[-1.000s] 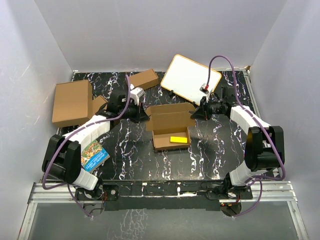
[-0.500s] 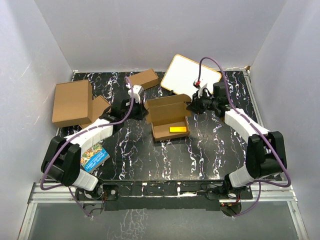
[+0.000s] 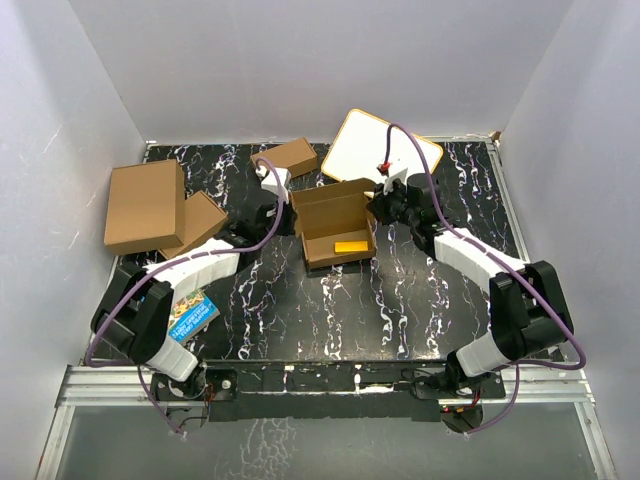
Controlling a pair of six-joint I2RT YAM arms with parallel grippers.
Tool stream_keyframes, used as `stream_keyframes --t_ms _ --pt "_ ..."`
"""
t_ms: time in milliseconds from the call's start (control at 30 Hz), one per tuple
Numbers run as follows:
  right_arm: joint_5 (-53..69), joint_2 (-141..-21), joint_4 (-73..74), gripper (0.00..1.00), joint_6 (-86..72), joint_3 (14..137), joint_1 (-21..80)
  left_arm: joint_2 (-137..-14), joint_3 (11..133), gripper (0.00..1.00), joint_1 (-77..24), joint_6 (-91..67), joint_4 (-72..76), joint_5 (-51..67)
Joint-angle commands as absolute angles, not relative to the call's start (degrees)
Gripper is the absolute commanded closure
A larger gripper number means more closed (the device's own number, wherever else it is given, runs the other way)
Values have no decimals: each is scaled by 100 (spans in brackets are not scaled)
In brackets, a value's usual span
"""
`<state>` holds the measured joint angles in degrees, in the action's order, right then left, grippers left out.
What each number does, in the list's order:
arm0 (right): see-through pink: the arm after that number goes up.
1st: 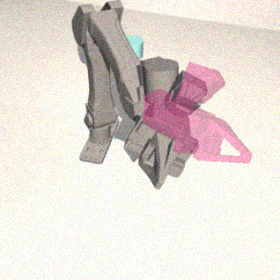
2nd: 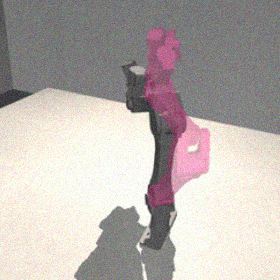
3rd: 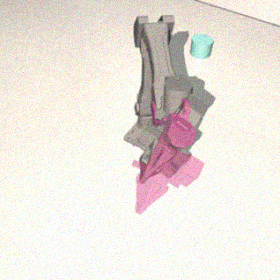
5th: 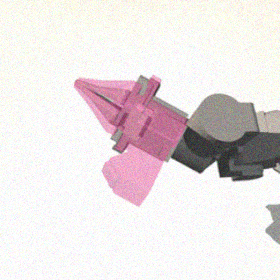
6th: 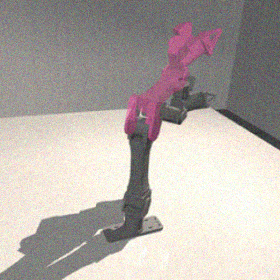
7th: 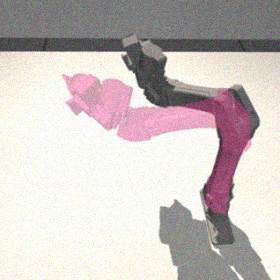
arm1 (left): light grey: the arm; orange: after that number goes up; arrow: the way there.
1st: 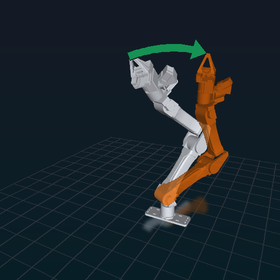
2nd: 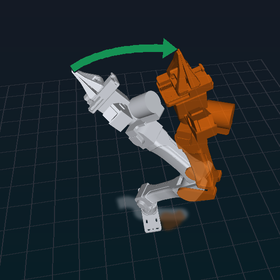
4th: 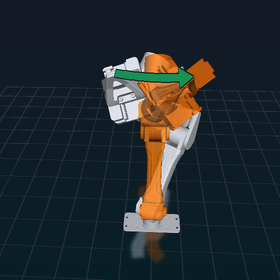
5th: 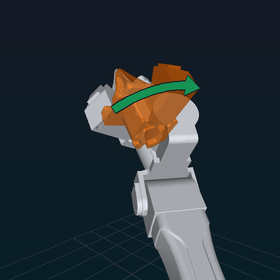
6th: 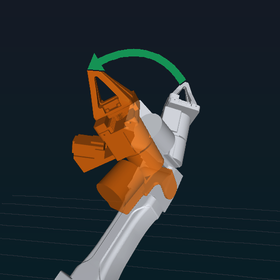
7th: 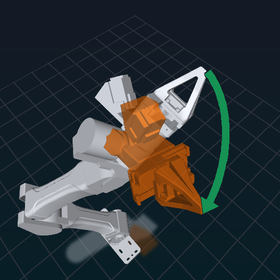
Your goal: Fold the paper box
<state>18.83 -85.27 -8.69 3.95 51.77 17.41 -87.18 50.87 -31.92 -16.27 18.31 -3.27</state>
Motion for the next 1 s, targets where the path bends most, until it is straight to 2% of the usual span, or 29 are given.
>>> stream_keyframes --t_ms 0,533,800,967 --pt "1699 -8501 -1890 92 -10 5046 1981 -8750 5230 100 -3603 -1684 2183 -815" --pt "1284 -8452 -2673 90 -694 4405 2137 -9066 5197 100 -4582 -2163 2332 -3167" --pt "723 -8888 -3644 90 -626 4576 2594 -9391 5330 100 -4600 -1735 2963 -3596" --pt "561 -8930 -4073 89 -644 4248 2627 -9604 5349 100 -4614 -1997 3069 -3683"
